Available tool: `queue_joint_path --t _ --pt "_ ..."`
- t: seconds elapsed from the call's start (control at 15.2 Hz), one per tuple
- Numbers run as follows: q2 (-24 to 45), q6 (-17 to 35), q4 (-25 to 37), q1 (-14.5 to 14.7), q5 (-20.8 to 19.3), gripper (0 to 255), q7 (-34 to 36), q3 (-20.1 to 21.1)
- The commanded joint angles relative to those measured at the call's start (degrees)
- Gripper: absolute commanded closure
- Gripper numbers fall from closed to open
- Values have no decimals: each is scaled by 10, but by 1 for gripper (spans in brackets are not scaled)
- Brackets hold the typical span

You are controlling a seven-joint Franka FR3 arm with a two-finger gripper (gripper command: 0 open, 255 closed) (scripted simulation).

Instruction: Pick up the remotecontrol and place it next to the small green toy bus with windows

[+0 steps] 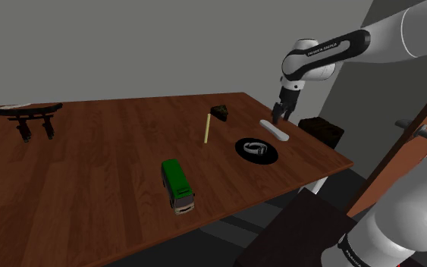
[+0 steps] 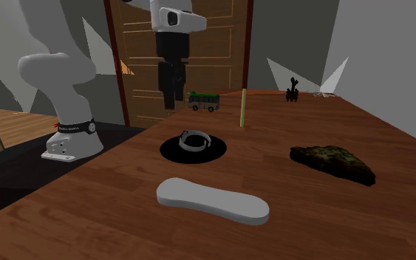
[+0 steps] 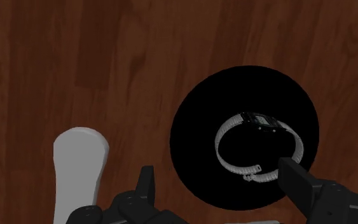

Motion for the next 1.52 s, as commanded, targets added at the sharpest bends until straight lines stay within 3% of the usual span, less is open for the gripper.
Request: queue_joint_path --t 0.0,0.46,0.99,1.45 --pt "42 14 29 -7 14 0 -15 -11" --pt "190 37 149 -45 75 0 -66 -30" --pt "363 21 333 -112 139 0 -103 -26" --pt "388 55 322 -116 148 0 -109 -20"
